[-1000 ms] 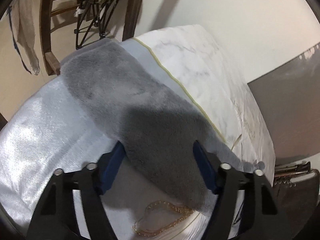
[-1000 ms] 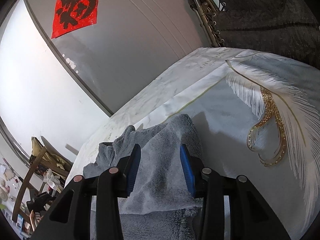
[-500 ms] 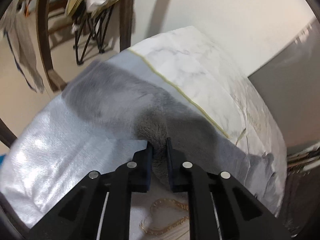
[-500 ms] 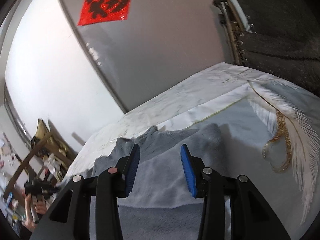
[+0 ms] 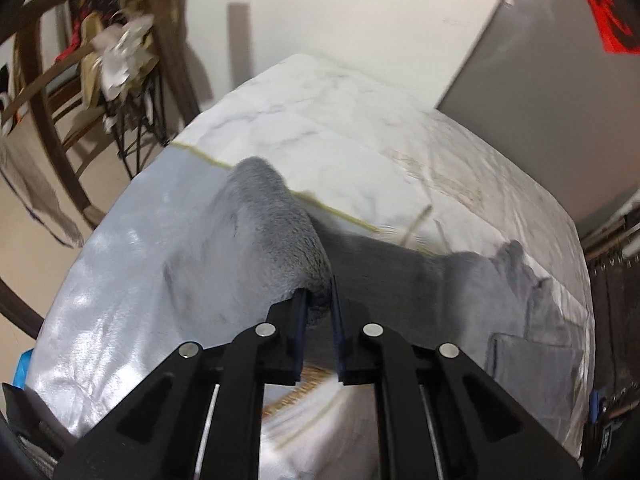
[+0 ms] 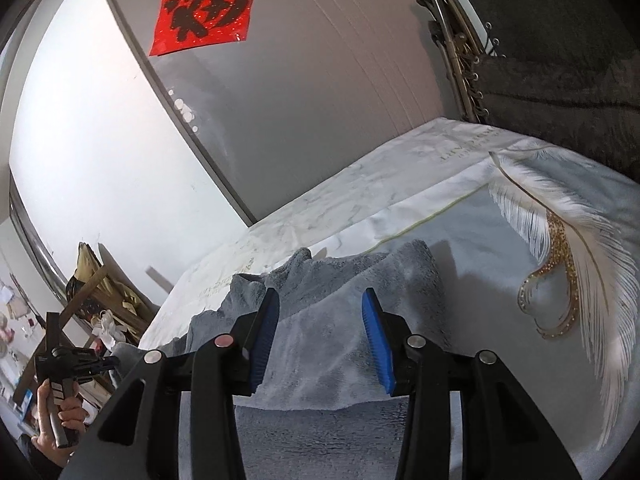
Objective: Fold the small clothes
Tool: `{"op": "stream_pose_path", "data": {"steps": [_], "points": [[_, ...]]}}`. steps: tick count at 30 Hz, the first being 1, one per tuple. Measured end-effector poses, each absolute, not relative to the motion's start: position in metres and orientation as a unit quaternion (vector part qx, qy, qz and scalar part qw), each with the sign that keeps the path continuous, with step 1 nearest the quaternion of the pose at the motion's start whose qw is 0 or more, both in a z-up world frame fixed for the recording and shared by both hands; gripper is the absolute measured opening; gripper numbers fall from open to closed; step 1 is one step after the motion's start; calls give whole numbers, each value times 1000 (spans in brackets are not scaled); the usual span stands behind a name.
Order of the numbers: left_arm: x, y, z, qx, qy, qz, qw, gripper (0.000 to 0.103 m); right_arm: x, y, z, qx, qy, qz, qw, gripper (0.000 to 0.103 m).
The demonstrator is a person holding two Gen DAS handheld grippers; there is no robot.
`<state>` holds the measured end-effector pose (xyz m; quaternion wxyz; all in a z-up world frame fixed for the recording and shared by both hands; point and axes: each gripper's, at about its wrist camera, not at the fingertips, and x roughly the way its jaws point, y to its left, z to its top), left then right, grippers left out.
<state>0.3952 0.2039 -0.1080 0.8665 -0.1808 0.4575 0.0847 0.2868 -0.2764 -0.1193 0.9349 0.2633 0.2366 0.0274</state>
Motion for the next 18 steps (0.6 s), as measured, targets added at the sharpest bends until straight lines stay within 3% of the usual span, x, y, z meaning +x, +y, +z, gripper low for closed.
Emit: {"op": "stream_pose_path", "data": {"steps": [9, 15, 18], "points": [[396, 139, -81, -114, 449, 47, 885, 5, 287, -286, -123, 283, 239, 26, 928, 43], [390, 169, -105, -188, 468, 91, 859, 16, 288, -289, -125, 290, 244, 27, 925, 49], [385, 194, -123, -213, 474, 123, 846, 16, 290, -287, -126, 288, 247, 26, 925, 51]]}}
